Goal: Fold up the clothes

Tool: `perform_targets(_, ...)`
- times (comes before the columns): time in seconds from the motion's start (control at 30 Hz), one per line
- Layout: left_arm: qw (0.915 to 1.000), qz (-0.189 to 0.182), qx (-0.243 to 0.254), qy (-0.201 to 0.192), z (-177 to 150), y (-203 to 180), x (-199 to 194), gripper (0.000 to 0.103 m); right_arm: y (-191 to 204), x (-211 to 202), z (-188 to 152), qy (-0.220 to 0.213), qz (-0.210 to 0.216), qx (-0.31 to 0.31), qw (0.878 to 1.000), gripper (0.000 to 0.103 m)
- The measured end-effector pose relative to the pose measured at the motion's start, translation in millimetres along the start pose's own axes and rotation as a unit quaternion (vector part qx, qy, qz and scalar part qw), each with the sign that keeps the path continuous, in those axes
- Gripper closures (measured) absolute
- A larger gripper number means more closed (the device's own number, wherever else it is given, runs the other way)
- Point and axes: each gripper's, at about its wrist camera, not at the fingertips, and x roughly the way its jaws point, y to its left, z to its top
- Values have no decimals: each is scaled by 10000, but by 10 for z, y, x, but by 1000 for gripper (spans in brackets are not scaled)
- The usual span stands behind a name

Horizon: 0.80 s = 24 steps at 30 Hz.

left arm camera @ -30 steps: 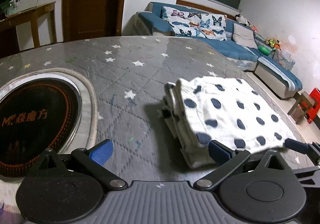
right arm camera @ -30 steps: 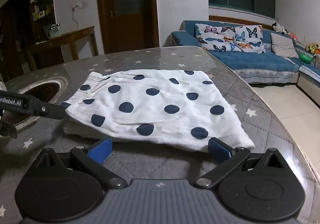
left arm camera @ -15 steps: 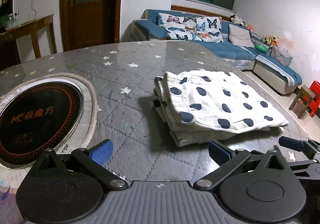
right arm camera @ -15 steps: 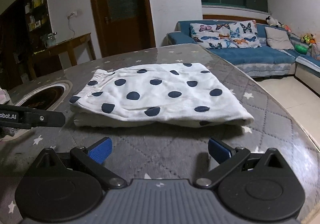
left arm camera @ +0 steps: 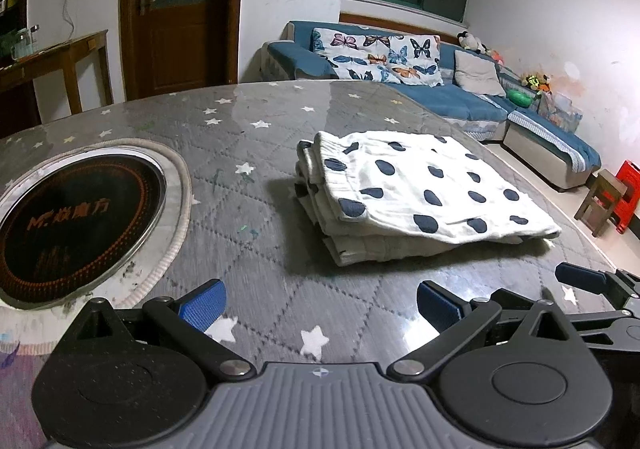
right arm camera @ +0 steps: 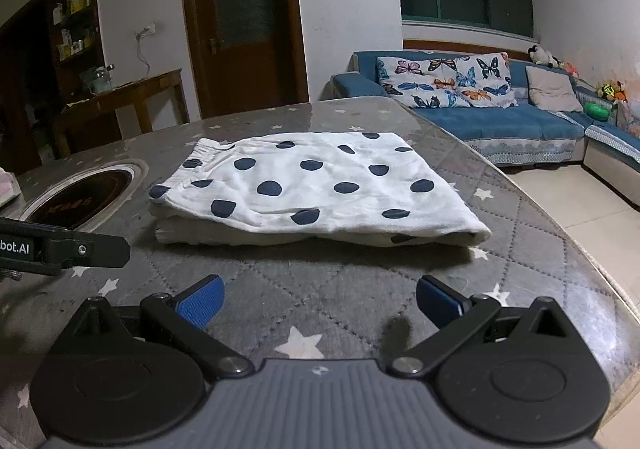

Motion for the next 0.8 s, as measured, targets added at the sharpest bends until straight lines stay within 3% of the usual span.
perform_targets(0.8, 9999, -29, 68, -90, -121, -136, -211, 0, 50, -188, -46, -163, 84, 2, 9998, 0)
